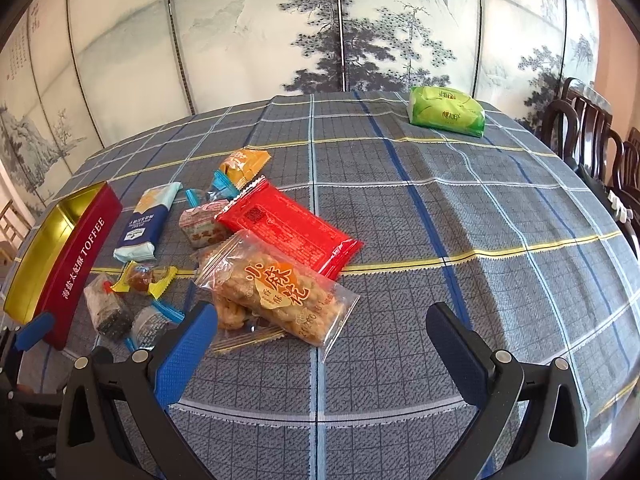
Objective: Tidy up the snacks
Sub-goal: 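Grasp the foil-wrapped block with the left gripper and lift it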
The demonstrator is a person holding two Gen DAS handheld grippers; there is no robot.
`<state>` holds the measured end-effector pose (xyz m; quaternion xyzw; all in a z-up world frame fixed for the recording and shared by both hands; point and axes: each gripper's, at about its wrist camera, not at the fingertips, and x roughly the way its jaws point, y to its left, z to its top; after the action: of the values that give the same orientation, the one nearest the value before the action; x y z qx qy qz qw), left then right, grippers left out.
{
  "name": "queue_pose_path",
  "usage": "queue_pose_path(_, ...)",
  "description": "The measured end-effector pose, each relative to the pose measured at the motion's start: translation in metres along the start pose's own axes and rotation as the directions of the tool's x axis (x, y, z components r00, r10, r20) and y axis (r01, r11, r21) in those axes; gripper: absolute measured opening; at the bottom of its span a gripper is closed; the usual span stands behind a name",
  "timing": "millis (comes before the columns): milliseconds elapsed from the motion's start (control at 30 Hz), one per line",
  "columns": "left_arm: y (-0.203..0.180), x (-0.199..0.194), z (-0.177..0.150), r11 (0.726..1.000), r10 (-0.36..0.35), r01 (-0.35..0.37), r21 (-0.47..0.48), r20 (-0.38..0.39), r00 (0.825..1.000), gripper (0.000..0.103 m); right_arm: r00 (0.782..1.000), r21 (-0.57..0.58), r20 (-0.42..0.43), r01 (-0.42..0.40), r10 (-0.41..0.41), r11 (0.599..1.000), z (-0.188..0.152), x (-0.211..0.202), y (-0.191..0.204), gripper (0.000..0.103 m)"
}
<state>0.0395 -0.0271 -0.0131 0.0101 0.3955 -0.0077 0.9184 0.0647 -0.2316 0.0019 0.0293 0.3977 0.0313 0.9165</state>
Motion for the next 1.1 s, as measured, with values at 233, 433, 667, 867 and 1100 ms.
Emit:
queue_pose_path(233,0.0,0.023,0.016,0.999,0.01,-0.011,-0.046,-0.03,0.999,0.102,1.0,0.018,-0.007,-0.025,0.025,1.0,-0.003,0.004,-0.007,0.103)
queue_pose_path(433,0.0,0.044,0.027,0.994,0.061,-0.065,-0.084,-0.055,0.997,0.068,0.998,0.068,-0.029,-0.051,0.053,0.996,-0.006,0.008,-0.018,0.103)
queue_pose_path(667,0.008,0.043,0.022,0.993,0.016,-0.023,-0.12,-0.056,0.998,0.06,0.999,0.083,-0.023,-0.038,0.04,0.996,-0.006,0.004,-0.026,0.103)
queue_pose_path(867,0.017,0.016,0.025,0.992,-0.017,0.016,-0.124,-0.001,1.0,0.059,0.999,0.067,-0.023,-0.035,0.036,0.997,-0.007,0.001,-0.02,0.103)
queue_pose_path(1100,0.049,-0.025,0.042,0.988,-0.013,0.023,-0.153,0.07,0.997,0.059,0.999,0.031,-0.019,-0.031,0.032,0.999,-0.008,-0.006,-0.006,0.103)
